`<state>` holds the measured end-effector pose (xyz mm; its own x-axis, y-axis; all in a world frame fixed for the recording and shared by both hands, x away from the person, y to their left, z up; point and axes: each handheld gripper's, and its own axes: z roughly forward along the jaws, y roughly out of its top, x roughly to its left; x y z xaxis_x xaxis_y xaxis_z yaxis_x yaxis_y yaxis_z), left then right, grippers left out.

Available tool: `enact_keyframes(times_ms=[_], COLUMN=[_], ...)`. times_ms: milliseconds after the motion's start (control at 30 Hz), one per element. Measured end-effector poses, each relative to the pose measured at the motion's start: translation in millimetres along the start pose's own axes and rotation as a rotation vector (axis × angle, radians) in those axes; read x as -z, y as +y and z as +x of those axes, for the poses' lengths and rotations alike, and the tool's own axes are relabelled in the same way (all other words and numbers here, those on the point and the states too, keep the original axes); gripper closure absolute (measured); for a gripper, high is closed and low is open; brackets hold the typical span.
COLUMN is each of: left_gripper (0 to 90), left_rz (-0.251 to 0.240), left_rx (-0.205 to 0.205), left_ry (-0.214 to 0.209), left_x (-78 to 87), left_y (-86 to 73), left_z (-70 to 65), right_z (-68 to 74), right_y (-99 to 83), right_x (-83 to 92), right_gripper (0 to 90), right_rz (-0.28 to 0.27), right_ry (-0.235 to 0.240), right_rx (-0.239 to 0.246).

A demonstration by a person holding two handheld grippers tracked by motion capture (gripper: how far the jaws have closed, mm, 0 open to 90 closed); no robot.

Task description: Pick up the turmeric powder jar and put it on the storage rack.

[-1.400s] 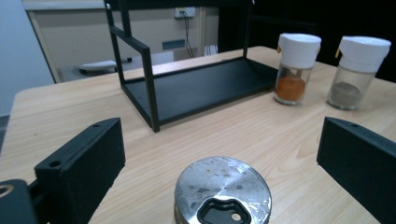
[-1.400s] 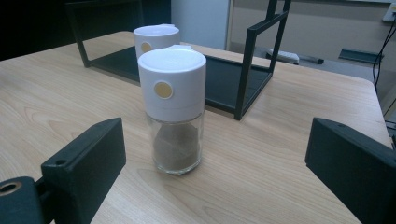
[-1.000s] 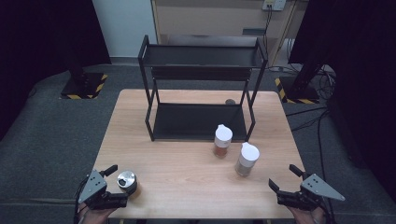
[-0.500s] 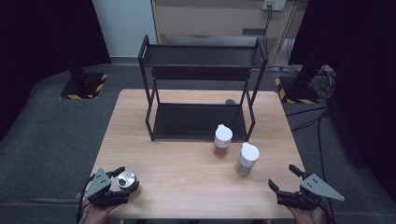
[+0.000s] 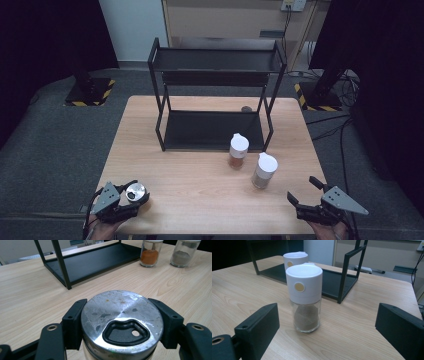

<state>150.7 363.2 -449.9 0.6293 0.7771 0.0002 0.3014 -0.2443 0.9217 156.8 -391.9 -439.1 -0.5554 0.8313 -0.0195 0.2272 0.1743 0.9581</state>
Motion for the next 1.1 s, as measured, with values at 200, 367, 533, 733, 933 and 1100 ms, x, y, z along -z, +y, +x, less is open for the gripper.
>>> enact_keyframes(times_ms=[200, 367, 533, 733, 933, 1100], left_gripper=[33.9, 33.9, 33.9, 33.9, 33.9, 33.9], left_rz=[-0.004, -0.007, -0.007, -0.021, -0.027, -0.025], left_rx=[0.002, -0.009, -0.017, -0.032, -0.052, -0.068], left_ry=[-0.030, -0.060, -0.090, -0.126, -0.149, -0.165], left_x=[-4.1, -9.3, -16.5, -28.6, -41.0, -51.6], left_y=[8.5, 21.8, 37.4, 52.7, 70.7, 86.5], left_z=[3.0, 4.4, 3.8, 2.2, 0.4, -0.9], right_z=[0.1, 0.1, -0.2, -0.5, -1.2, -1.5], right_y=[0.1, 0.2, 0.0, -0.1, -0.6, -0.7], right_x=[0.0, 0.1, 0.2, 0.4, 0.5, 0.5], right_gripper=[5.4, 5.4, 5.4, 5.5, 5.5, 5.5], right_rz=[0.000, -0.001, -0.002, -0.002, -0.005, -0.005], right_ry=[0.002, 0.004, 0.005, 0.008, 0.010, 0.014], right_rx=[0.004, 0.004, 0.003, 0.003, 0.002, 0.002])
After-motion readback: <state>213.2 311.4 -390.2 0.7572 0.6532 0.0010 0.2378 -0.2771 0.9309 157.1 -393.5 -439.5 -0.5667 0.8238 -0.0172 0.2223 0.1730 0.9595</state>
